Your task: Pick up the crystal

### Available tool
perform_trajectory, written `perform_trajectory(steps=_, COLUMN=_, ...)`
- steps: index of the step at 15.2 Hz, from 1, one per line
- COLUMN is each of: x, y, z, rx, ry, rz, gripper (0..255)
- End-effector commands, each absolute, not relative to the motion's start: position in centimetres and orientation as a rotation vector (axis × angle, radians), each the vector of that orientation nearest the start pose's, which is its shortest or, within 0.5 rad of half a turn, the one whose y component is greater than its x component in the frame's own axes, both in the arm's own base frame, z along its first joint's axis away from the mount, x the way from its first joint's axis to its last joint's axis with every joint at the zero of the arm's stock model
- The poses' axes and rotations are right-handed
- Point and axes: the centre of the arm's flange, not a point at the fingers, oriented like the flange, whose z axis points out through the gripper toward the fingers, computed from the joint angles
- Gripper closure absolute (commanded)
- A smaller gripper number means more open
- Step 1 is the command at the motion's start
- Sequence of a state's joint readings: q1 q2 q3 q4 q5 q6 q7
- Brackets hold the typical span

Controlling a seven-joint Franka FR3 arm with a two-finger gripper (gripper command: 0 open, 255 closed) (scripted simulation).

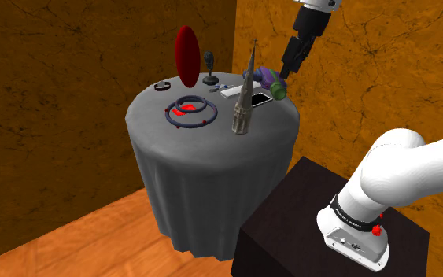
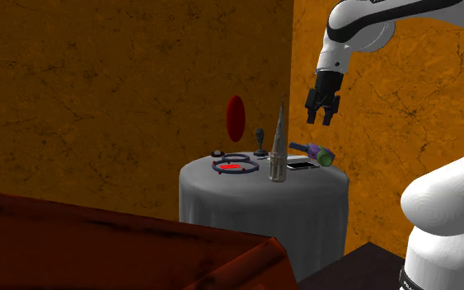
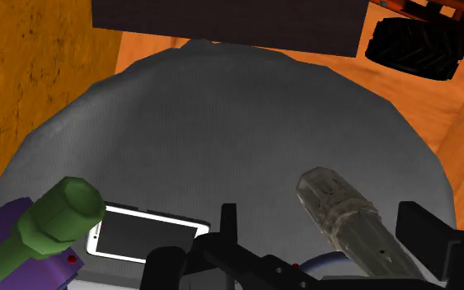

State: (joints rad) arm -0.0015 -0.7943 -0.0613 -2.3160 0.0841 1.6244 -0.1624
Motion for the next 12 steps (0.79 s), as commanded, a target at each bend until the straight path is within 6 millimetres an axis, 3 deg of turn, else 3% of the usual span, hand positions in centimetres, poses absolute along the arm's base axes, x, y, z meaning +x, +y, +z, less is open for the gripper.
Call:
perform_trajectory(steps=1, x=31.0, y=-1.8, z=61.7, rx=-3.015, ry=-0.174, rz=-0.173, gripper=0)
perform_trajectory(steps=12, x=39.7, y=8.1, z=65.7, rx=-3.141, ry=0.008, rz=-0.479, gripper=0)
